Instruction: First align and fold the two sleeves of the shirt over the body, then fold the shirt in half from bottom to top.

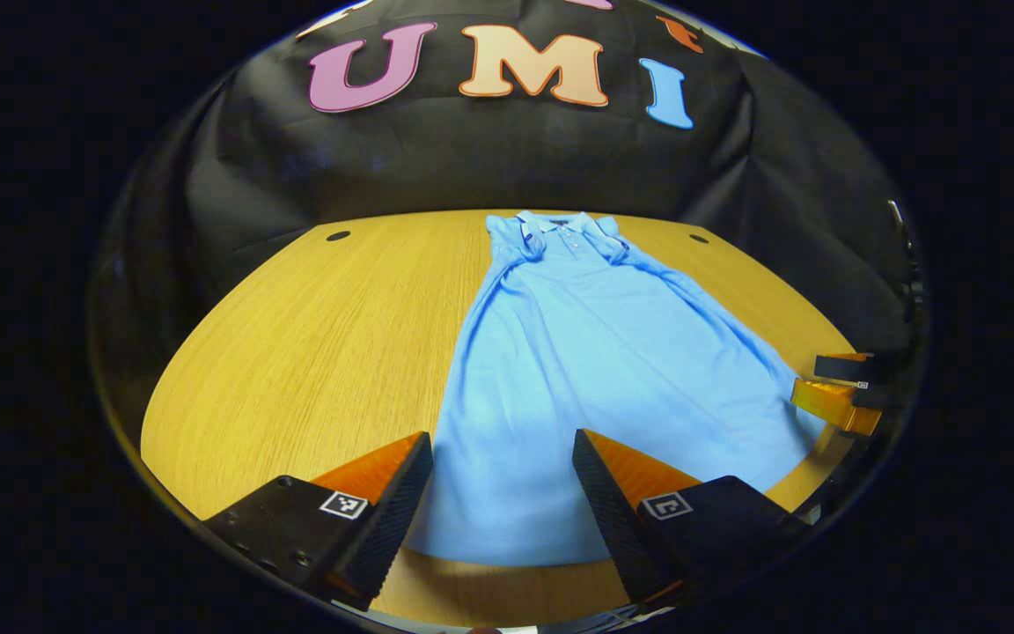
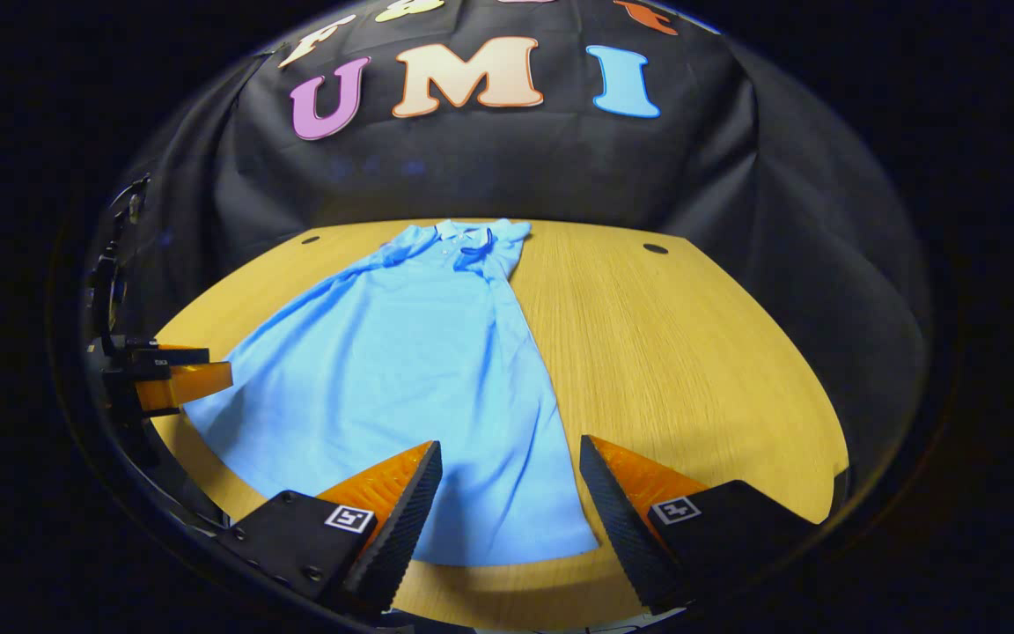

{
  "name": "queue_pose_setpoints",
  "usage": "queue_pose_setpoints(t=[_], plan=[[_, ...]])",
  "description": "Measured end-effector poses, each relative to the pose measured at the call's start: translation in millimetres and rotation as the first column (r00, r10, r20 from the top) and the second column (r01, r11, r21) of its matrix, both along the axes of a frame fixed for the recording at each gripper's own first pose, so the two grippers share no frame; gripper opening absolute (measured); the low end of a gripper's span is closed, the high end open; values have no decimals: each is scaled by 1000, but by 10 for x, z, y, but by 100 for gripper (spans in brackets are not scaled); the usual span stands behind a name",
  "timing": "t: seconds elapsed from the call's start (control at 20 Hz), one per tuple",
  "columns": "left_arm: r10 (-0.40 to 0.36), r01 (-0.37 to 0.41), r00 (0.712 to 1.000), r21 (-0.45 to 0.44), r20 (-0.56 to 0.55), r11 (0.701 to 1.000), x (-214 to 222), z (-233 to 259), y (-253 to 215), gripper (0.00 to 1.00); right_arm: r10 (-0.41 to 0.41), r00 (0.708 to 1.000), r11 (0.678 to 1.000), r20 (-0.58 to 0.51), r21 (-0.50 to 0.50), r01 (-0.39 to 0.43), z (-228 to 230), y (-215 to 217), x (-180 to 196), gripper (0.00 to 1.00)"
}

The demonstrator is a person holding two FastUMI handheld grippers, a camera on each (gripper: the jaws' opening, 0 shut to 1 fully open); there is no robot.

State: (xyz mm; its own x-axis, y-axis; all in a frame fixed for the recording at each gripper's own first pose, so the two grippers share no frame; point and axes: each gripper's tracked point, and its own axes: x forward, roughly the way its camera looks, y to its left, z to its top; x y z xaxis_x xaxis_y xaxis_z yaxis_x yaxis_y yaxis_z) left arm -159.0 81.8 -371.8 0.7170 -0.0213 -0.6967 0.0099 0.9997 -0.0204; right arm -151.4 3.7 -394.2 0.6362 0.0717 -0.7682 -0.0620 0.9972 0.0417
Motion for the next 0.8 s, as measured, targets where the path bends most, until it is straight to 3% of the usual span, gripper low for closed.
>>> queue_pose_setpoints(t=[0.05, 0.2, 0.3, 0.35, 0.5, 0.6, 0.8], plan=[[2, -1, 1000, 12, -17, 1000, -48, -60, 6, 96, 4, 999, 1000, -40, -4, -4, -82, -9, -88, 98], [-17, 17, 1000, 30, -3, 999, -44, -69, -24, 97, -21, 998, 999, -66, 32, 23, -129, 53, -88, 98], [-24, 23, 1000, 17, 7, 1000, -13, -87, -62, 98, 16, 997, 999, -73, 50, -12, -99, 170, -111, 91], [-31, 30, 999, 15, 20, 999, -13, -66, -96, 95, 33, 997, 998, -66, 58, -29, -111, 241, -101, 71], [-48, 49, 998, -31, 31, 998, 47, -68, -269, 27, 43, 996, 996, -84, 76, -37, -100, 378, -113, 10], [-21, 21, 1000, -54, 10, 998, 65, -66, -252, 0, 45, 993, 994, -107, 99, -34, -114, 458, -119, 5], [9, -16, 998, -119, -54, 993, 133, 41, -236, 0, 48, 994, 987, -95, 154, -33, 70, 578, 44, 2]])
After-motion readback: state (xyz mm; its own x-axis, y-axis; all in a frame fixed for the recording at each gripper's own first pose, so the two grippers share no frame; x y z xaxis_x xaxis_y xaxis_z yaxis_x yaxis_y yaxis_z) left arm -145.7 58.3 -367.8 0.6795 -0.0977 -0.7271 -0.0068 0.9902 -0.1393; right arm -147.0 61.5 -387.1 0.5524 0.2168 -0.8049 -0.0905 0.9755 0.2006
